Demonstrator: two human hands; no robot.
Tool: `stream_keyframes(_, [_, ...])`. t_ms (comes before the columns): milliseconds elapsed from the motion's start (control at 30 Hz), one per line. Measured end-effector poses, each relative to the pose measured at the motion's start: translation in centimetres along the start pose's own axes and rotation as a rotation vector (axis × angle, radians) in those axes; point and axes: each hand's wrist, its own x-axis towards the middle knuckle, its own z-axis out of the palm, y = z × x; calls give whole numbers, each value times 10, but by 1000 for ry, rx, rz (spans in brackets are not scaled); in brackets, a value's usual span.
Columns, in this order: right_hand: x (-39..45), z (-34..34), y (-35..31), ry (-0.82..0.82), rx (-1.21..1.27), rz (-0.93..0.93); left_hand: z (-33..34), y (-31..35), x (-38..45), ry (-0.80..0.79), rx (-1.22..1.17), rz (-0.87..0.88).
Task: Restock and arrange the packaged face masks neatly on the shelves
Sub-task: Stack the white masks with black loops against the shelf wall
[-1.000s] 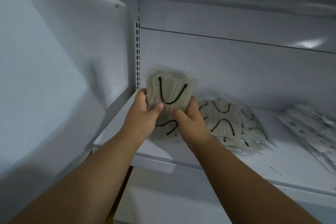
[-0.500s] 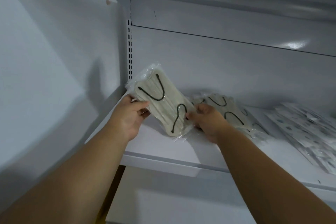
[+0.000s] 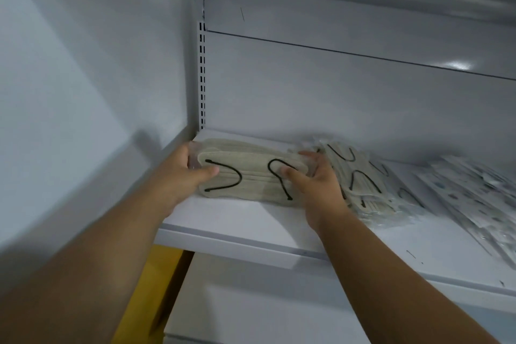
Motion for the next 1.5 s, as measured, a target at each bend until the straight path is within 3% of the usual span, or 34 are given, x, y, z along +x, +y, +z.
stream_keyframes(233, [-2, 6, 5, -28, 28, 15, 15, -6, 1, 76, -279, 20])
stream_keyframes(400, [-1, 5, 3, 11, 97, 71, 10, -7, 1, 93, -243, 26])
stream_keyframes(500, [-4, 2, 7, 36, 41, 32, 6, -9, -1, 96, -193, 30])
stream_keyframes(633, [-9, 5, -2, 134, 150, -95, 11, -2, -12, 176, -198, 120])
stream_keyframes(867, [-16, 10, 3, 222, -108, -242, 7, -7, -17, 194, -48, 122])
stream_keyframes(967, [-17, 5, 4, 133, -197, -219, -1, -9, -20, 118, 38, 123])
stream_keyframes(1067, [-19, -7, 7, -13, -272, -151, -5, -8, -25, -31, 4, 131])
stream_keyframes(1167, [-15, -9, 6, -99, -282, -78, -12, -12, -22, -76, -15, 97])
stream_keyframes(1400, [0, -1, -12, 68, -314, -36, -5, -4, 0, 58, 68, 109])
stream_keyframes(1500, [24, 15, -17, 128, -415, -12, 4, 4, 16, 140, 70, 38])
